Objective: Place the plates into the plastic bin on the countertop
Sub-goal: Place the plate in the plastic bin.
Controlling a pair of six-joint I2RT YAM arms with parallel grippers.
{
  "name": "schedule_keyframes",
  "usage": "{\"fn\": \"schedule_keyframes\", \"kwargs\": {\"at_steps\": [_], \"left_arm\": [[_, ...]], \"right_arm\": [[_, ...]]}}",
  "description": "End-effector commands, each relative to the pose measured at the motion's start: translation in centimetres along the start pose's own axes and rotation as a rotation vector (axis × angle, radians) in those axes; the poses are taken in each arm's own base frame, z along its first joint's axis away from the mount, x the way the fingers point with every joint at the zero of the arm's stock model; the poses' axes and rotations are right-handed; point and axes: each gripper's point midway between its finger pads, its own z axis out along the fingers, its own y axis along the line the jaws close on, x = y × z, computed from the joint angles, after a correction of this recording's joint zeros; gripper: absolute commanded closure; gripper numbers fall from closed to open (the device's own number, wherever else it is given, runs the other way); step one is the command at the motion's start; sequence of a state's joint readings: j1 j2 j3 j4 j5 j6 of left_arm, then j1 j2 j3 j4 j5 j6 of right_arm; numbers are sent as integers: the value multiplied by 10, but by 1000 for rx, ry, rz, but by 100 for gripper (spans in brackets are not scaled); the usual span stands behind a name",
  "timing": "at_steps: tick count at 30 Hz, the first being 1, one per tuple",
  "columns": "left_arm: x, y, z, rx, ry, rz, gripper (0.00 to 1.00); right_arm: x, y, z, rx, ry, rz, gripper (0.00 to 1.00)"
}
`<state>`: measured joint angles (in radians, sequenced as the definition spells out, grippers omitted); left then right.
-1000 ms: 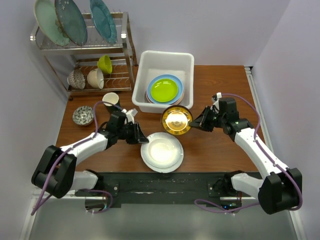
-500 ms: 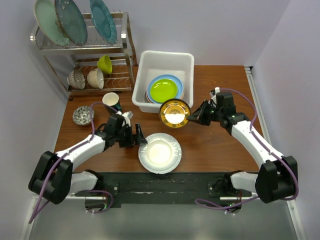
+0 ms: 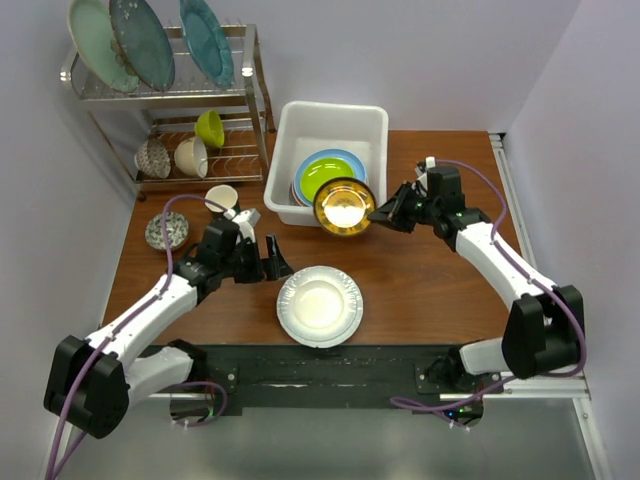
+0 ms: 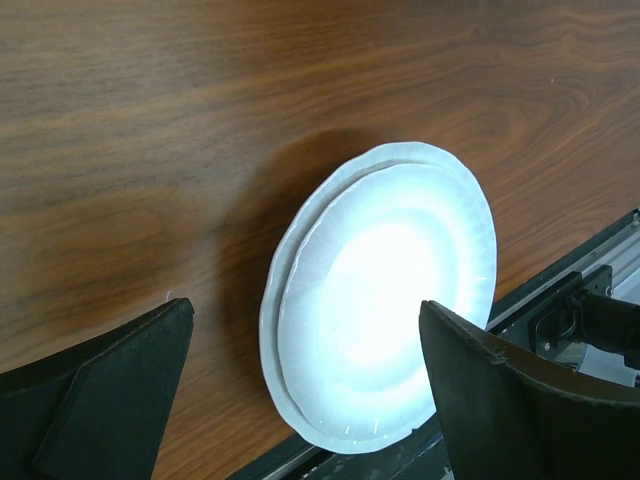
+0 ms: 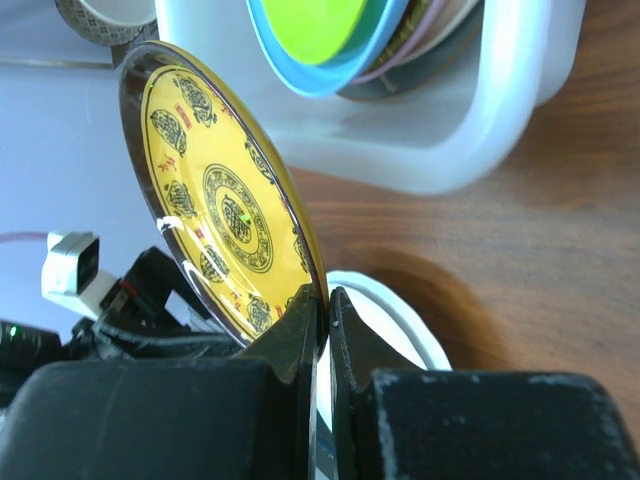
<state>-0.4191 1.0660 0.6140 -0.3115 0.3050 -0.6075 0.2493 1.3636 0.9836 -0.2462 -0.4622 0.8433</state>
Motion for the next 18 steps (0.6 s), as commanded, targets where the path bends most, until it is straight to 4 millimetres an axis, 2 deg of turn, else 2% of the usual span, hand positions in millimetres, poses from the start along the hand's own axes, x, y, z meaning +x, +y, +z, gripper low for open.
{"fn": "schedule_keyframes", "kwargs": {"at_steps": [1,8,18], "left_arm": [[-13,-8,-9,15,-33,39,0],[-9,-9,-9,27,-21,36,0],[-2,-13,-10,68,-10,22,0]], "right_arm": [[-37,36,6,-83,-78,-39,100],[-58,44,26,-90,-90,-42,100],[-80,37,60,-56,-94,-37,100]]}}
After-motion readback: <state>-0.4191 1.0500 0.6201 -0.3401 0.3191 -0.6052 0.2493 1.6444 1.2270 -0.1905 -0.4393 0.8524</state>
